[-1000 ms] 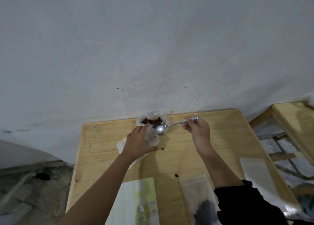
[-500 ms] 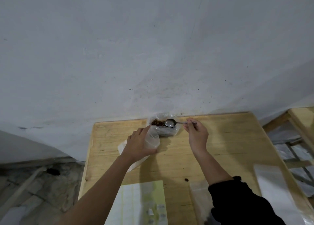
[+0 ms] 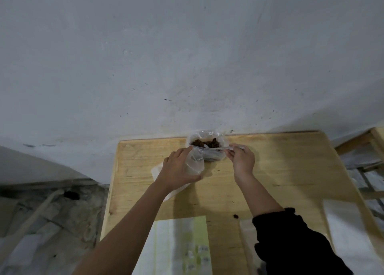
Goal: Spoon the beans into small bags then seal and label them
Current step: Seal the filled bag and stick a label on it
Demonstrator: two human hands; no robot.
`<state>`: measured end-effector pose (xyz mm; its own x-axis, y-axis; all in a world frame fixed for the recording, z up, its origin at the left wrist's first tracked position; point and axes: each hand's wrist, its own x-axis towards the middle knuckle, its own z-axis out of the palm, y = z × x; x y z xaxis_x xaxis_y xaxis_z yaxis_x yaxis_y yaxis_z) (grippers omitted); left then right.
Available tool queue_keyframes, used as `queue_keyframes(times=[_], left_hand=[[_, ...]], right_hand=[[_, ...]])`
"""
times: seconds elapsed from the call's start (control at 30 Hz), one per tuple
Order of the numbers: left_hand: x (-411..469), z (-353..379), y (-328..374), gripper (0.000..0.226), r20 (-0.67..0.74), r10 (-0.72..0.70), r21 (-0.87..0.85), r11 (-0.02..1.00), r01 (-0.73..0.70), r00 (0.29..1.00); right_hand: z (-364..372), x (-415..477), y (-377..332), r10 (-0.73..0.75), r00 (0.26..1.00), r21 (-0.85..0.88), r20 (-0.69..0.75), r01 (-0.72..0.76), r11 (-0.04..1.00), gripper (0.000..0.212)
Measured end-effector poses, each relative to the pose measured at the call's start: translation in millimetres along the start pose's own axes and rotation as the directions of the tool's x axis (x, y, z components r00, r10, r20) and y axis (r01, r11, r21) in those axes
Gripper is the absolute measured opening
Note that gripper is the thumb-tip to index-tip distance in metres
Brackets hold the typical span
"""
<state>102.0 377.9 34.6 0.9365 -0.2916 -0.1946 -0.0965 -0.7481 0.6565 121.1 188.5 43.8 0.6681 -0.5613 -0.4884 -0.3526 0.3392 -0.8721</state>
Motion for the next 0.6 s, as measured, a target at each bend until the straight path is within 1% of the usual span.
queue_keyframes(times=[0.13,0.23,0.4,0.47,0.5,0.6], left_hand=[[-1.2,2.7,2.2,0.093,-0.020,-0.005,0.015,1.000,0.005,1.000],[-1.1,6.8,6.6,0.094,-0.042,-0.039,0.039,0.998,0.041,0.998],[0.2,15.5,14.5,0.095,-0.085,-0.106,0.057,0.992,0.111,0.991],[0.4,19.1,18.2,0.095,-0.095,-0.121,0.061,0.990,0.128,0.988],[0.6,20.4,19.9,0.095,-0.102,-0.128,0.064,0.989,0.135,0.987],[0.2,22.2,22.9,0.098,-0.098,-0.128,0.101,0.985,0.138,0.987]], right_hand=[[-11.7,4.5,-12.2,0.027,0.999,0.095,-0.040,-0.023,0.995,0.018],[-22.6,3.5,-22.3,0.005,1.000,0.137,-0.029,-0.001,0.991,0.019],[-39.5,-8.2,-38.0,-0.087,0.996,0.070,0.013,0.086,0.994,0.022],[-45.2,-15.6,-41.9,-0.122,0.991,0.045,0.063,0.119,0.992,0.022],[-47.4,-19.5,-42.7,-0.142,0.983,0.018,0.112,0.141,0.990,0.021],[-51.7,-28.2,-41.3,-0.212,0.939,-0.121,0.270,0.252,0.960,0.015]])
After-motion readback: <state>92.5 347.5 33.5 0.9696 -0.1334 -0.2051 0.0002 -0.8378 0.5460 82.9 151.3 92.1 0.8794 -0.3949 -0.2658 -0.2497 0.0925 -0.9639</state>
